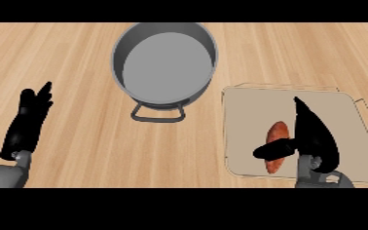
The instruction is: Pick the sweet potato from the tray and place it in the pot
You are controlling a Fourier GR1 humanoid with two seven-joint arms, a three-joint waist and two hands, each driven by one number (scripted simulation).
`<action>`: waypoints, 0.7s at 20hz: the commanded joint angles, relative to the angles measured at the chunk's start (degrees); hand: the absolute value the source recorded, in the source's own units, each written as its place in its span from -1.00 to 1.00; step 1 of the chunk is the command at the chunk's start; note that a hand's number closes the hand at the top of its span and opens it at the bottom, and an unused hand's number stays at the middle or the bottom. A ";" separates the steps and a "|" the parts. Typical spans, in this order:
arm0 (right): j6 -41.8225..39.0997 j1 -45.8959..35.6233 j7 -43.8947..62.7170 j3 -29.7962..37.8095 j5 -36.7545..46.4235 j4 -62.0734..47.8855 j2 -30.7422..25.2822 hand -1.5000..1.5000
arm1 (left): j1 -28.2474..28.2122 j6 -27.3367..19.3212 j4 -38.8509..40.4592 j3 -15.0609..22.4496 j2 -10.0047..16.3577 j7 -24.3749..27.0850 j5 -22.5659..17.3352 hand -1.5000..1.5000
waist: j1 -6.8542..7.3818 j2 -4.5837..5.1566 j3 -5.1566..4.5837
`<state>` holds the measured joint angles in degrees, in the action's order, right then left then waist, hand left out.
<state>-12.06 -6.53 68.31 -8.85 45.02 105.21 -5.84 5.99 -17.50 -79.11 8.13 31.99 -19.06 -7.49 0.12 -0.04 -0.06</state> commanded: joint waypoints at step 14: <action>-2.52 1.25 1.68 7.03 0.64 -7.23 4.69 -1.00 | -0.51 4.68 -0.34 -4.58 -0.11 -0.26 0.69 0.00 | -0.15 0.03 0.05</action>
<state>-13.08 -5.90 64.63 -4.06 46.46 98.64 -1.31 5.30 -15.29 -79.90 5.61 31.04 -19.42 -6.00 0.07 -0.01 -0.02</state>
